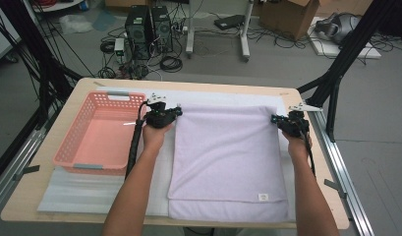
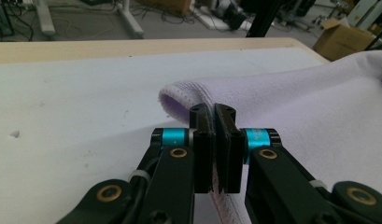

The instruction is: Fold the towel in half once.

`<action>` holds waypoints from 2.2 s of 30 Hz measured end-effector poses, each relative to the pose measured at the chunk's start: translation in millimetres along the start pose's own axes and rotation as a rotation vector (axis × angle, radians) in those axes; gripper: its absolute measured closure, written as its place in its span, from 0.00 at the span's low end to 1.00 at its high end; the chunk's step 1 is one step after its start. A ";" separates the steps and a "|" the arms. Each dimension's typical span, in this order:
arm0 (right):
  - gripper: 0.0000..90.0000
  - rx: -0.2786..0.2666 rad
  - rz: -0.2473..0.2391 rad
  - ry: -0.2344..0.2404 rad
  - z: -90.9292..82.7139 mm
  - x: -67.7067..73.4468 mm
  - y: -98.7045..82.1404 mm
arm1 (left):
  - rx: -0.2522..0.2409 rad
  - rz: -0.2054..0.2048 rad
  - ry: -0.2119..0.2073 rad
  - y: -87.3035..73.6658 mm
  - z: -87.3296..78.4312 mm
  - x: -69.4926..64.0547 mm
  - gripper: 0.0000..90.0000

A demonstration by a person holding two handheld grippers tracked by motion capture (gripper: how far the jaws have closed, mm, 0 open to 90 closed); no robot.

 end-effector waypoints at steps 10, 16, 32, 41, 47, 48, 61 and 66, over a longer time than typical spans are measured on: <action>0.70 0.005 0.054 -0.005 -1.4 -2.4 -2.4 | 0.050 -0.013 -0.029 -8.5 -0.5 -1.9 0.75; 0.68 -0.005 0.029 0.041 -12.7 8.7 6.1 | 0.046 -0.004 -0.094 -4.0 -7.5 -15.7 0.69; 0.63 0.016 -0.011 0.121 -58.8 38.5 -1.7 | 0.018 0.015 -0.160 -24.3 -48.8 -45.1 0.68; 0.63 0.026 -0.024 0.154 -83.1 57.2 -25.6 | -0.024 0.042 -0.196 -34.1 -72.4 -62.6 0.67; 0.63 0.018 -0.021 0.170 -98.5 66.5 -42.0 | -0.018 0.066 -0.206 -42.9 -86.4 -72.5 0.59; 0.63 0.017 -0.020 0.174 -101.3 68.5 -45.4 | -0.020 0.067 -0.205 -44.3 -89.2 -73.6 0.58; 0.61 0.006 -0.002 0.174 -147.2 89.0 -86.2 | 0.005 0.076 -0.194 -75.1 -129.3 -79.1 0.57; 0.60 0.029 -0.004 0.167 -160.3 96.3 -97.6 | 0.010 0.084 -0.195 -81.2 -147.1 -81.5 0.60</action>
Point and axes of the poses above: each handheld gripper's, and its own axes: z roughly forward along the jaws, y roughly out of its top, x roughly to its left, the point moved 7 cm from there along z, roughly forward along the jaws, and after that the axes turned 7 degrees about -x, right-handed, at the moved point
